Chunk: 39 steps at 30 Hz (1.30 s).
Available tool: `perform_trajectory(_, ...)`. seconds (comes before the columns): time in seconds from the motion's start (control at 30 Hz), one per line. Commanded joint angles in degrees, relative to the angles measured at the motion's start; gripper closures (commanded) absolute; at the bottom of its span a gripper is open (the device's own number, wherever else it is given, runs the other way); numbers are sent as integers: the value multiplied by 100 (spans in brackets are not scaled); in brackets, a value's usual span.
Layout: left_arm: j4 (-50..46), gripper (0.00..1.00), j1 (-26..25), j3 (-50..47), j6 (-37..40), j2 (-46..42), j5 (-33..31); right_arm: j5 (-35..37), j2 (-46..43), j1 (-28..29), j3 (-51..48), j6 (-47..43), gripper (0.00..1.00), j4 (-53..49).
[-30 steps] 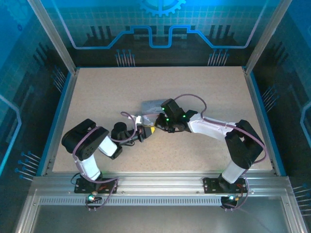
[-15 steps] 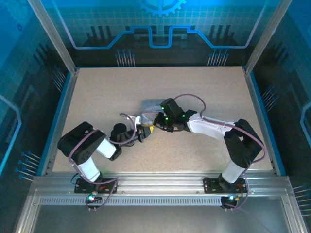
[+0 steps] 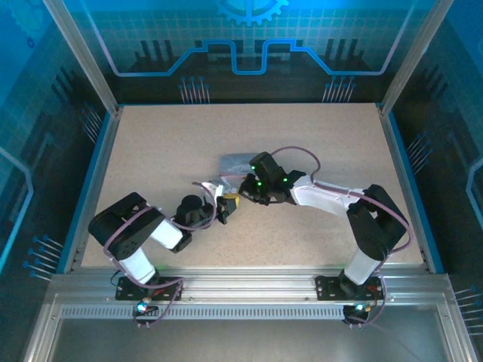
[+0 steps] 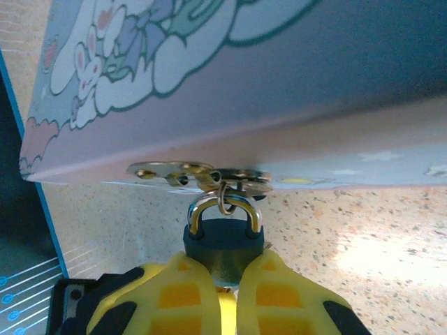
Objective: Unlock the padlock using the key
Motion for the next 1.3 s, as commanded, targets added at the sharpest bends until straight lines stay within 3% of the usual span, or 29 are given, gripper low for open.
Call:
perform_trajectory(0.0,684,100,-641,29,1320,13,-429,-388,4,136,288,-22,100,158)
perform_trajectory(0.2,645,100,-1544,158,2642,406,-2118,-365,21,129,267,-14,100,98)
perform_trajectory(0.4,675,100,-2078,187,3584,606,-3067,-349,-21,78,201,-83,100,38)
perform_trajectory(0.43,666,100,-2094,180,3606,629,-3096,-339,-39,69,194,-113,94,-2)
perform_trajectory(0.57,647,100,-1996,132,3121,675,-2882,-321,-190,25,101,-227,58,-18)
perform_trajectory(0.63,563,100,-1900,105,2709,671,-2679,-280,-311,3,25,-281,49,8)
perform_trajectory(0.83,684,100,-1637,-74,2012,695,-2219,2,-702,-29,-334,-322,44,51)
perform_trajectory(1.07,616,100,-1182,-222,1245,480,-1622,31,-1004,-71,-1054,-143,37,971)
perform_trajectory(1.27,672,100,-931,-244,736,427,-1268,153,-1039,-60,-1244,-213,37,906)
